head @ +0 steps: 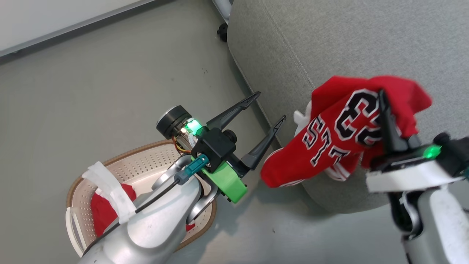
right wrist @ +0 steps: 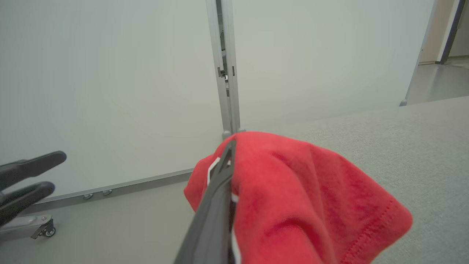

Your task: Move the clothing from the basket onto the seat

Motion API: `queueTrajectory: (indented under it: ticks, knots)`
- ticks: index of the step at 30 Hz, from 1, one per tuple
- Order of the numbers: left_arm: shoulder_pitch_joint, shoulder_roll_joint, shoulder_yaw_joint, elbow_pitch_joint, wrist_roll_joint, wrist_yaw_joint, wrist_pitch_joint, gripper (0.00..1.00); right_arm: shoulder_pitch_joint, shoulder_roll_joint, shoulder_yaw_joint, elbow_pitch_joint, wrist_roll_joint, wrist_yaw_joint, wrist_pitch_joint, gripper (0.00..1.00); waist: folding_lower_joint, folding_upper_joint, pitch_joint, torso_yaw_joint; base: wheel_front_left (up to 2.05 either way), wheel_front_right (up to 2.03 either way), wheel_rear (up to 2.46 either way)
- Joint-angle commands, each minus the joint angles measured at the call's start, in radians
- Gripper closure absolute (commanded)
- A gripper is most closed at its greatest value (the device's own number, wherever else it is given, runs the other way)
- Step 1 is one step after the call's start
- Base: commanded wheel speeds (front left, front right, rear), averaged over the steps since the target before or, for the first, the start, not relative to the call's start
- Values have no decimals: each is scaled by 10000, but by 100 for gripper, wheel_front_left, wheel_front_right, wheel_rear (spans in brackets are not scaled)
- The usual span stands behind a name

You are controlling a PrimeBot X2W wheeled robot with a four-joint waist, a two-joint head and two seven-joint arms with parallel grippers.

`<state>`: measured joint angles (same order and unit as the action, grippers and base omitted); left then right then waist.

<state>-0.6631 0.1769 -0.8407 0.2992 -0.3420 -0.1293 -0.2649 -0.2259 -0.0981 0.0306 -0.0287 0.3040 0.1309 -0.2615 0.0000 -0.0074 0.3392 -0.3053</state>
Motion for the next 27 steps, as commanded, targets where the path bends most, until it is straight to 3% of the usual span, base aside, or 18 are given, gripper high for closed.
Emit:
queueTrajectory:
  ticks: [1,12,17,27]
  knots:
    - [-114,108,35,-1,118,37,8,0,-424,-184,-207,-153,-56,-3,-29,100,0,74,131,46,0,0,0]
    - [-530,272,26,-167,286,137,55,0,-3255,-1536,-1747,-23,-320,-6,-30,100,0,74,1192,361,0,0,0]
    - [-803,378,23,-304,406,169,132,0,-4796,-2441,-2355,253,-428,-6,-30,100,0,74,1888,608,0,0,0]
    - [-1306,613,29,-614,608,214,277,0,-8122,-4027,-2502,1740,-425,-6,-30,100,0,74,3115,774,0,0,0]
